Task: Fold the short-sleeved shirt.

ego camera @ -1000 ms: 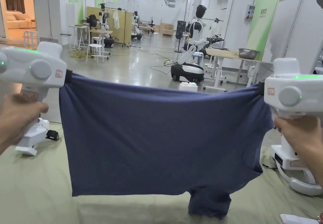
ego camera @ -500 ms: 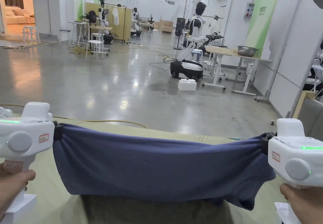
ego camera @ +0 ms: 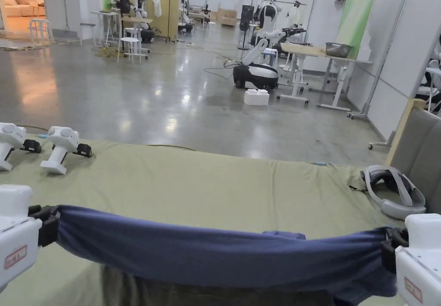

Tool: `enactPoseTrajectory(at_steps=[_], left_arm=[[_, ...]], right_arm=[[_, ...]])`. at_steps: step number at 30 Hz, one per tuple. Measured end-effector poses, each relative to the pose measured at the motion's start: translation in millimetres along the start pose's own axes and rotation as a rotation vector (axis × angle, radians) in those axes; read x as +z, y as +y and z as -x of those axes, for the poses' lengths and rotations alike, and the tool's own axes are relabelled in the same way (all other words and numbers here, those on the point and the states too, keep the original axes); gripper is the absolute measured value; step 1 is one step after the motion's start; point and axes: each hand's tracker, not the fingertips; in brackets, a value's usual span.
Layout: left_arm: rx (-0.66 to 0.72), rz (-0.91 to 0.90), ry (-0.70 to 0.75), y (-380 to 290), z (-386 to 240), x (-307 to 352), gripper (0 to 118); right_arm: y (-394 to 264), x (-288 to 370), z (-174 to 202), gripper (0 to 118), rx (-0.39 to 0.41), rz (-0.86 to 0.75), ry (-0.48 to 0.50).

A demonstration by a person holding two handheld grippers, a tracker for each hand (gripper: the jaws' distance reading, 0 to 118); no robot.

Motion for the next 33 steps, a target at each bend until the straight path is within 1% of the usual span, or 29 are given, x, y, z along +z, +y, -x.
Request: enactPoseTrajectory(at_steps=[2, 5, 10, 14, 17, 21, 25, 26, 27, 28, 29, 30, 31, 32, 33], left_arm=[[0.01, 0.033, -0.006, -22, -1, 13, 7], [0.027, 0.102, -0.019, -56, -1, 29, 7], [0.035, 0.269, -0.032, -116, 2, 41, 7], [0.014, 0.388, -0.049, -159, 6, 40, 7], [0.002, 0.471, -0.054, -179, 6, 31, 7], [-0.051, 0.545, -0.042, -201, 2, 12, 7], [-0.078, 0.579, -0.028, -208, -7, 5, 7], [-0.077, 0.584, -0.028, -209, -7, 3, 8], [-0.077, 0.592, -0.022, -209, -8, 2, 12], [-0.078, 0.597, -0.015, -207, -9, 1, 19], [-0.085, 0.597, 0.004, -204, -15, 7, 35], [-0.092, 0.591, 0.02, -201, -17, 8, 50], [-0.087, 0.585, 0.025, -197, -17, 9, 56], [-0.061, 0.565, 0.014, -190, -17, 11, 58], [-0.027, 0.537, -0.003, -181, -18, 14, 63]], right_arm=[[-22, 9, 4, 5, 0.01, 0.036, 0.0], [-56, 19, 4, 5, -0.018, 0.105, 0.016], [-109, 29, 11, 5, 0.018, 0.222, 0.033], [-147, 26, 13, 5, 0.01, 0.323, 0.046], [-174, 21, 18, 5, 0.019, 0.398, 0.052], [-204, 18, 28, 5, 0.083, 0.488, 0.066], [-221, 15, 32, 6, 0.077, 0.528, 0.076], [-224, 14, 31, 8, 0.073, 0.534, 0.073], [-225, 13, 32, 17, 0.073, 0.541, 0.068], [-224, 12, 32, 32, 0.076, 0.552, 0.061], [-222, 11, 33, 51, 0.084, 0.562, 0.046], [-219, 11, 32, 63, 0.09, 0.561, 0.034], [-216, 12, 32, 68, 0.089, 0.558, 0.034], [-209, 13, 30, 72, 0.081, 0.542, 0.035], [-201, 15, 29, 73, 0.06, 0.51, 0.042]])
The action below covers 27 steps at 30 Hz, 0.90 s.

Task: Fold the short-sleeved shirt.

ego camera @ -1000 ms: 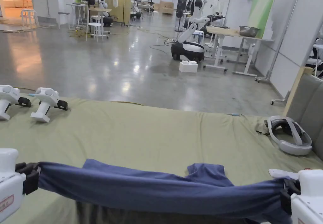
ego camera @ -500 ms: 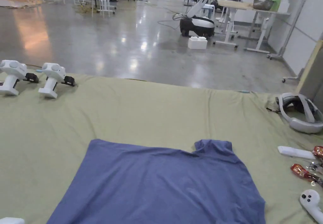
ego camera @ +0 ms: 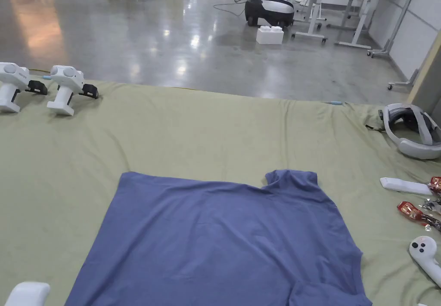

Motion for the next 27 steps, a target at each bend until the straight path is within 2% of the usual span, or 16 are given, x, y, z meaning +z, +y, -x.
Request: enactPoseTrajectory(at_steps=[1, 7, 13, 16, 18, 19, 20, 22, 24, 27], left_arm=[[0.021, -0.023, -0.003, 7, -2, 5, 67], [0.029, -0.284, -0.012, 57, -31, 33, 67], [-0.026, -0.518, 0.0, 89, -63, 38, 67], [-0.075, -0.631, 0.029, 97, -83, 46, 65], [-0.094, -0.692, 0.057, 100, -94, 51, 58], [-0.099, -0.718, 0.055, 102, -98, 54, 46], [-0.096, -0.737, 0.06, 102, -103, 55, 24], [-0.083, -0.742, 0.085, 103, -108, 55, 19], [-0.076, -0.743, 0.039, 105, -107, 53, 2], [-0.091, -0.753, 0.073, 103, -110, 53, 1]], right_arm=[[8, 7, 1, 73, -0.019, -0.032, 0.006], [58, 36, 22, 73, -0.148, -0.327, 0.043], [101, 60, 63, 73, -0.21, -0.63, 0.045], [117, 68, 76, 66, -0.248, -0.72, 0.033], [125, 69, 83, 46, -0.252, -0.753, 0.029], [128, 70, 86, 35, -0.251, -0.756, 0.021], [132, 69, 89, 19, -0.252, -0.757, 0.011], [136, 69, 92, 13, -0.269, -0.764, 0.013], [137, 69, 91, 6, -0.291, -0.769, 0.033], [137, 67, 92, 4, -0.296, -0.772, 0.043]])
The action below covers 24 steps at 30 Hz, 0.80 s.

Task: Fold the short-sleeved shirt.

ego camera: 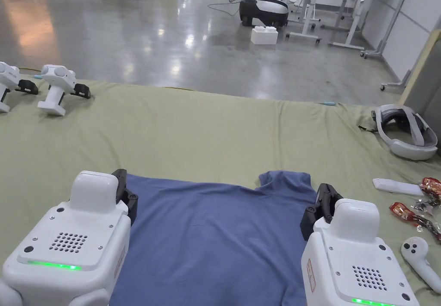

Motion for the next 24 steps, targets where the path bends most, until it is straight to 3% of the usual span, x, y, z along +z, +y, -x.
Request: enactPoseTrajectory(at_steps=[4, 8, 20, 21, 23, 24], left_arm=[[0.001, 0.031, -0.023, -1, 7, 3, 1], [0.04, 0.228, -0.075, -14, 41, -2, 1], [0.137, 0.703, -0.02, -101, 122, -3, 3], [0.143, 0.741, -0.021, -104, 120, -2, 10], [0.169, 0.814, -0.04, -119, 121, -4, 45], [0.197, 0.834, -0.05, -123, 121, -4, 54]], right_arm=[[-1, 4, 5, 3, 0.047, -0.012, -0.001], [0, 11, 3, 3, 0.024, -0.004, 0.001], [-21, 9, 2, 3, 0.032, 0.086, 0.017], [-23, 9, 2, 3, 0.034, 0.094, 0.019], [-28, 9, 2, 3, 0.041, 0.111, 0.016], [-30, 8, 2, 3, 0.043, 0.12, 0.018]])
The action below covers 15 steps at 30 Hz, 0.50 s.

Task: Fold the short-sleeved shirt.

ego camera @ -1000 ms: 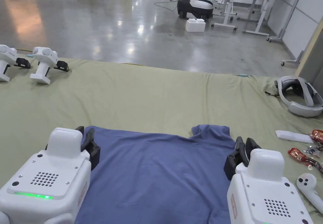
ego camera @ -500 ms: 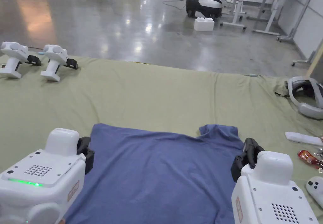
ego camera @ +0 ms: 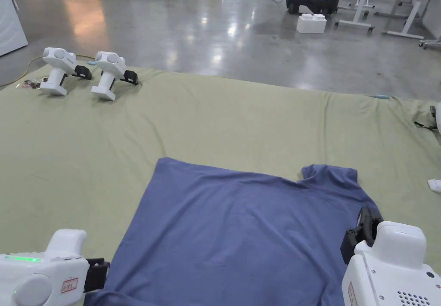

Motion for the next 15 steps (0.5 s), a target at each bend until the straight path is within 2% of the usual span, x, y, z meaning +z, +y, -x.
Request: enactPoseTrajectory(at_steps=[3, 8, 14, 15], left_arm=[[0.052, 0.061, 0.031, -9, -1, -12, 68], [0.074, 0.19, 0.063, -24, -5, -33, 68], [0.005, 0.167, 0.107, -20, -16, -27, 66], [-0.007, 0.163, 0.106, -20, -20, -27, 62]], right_arm=[[-7, -1, -2, 3, 0.004, 0.031, 0.003], [-15, -3, -6, 3, 0.011, 0.069, 0.001], [-21, -1, -10, 3, 0.009, 0.098, 0.003], [-23, -1, -11, 3, 0.009, 0.104, 0.004]])
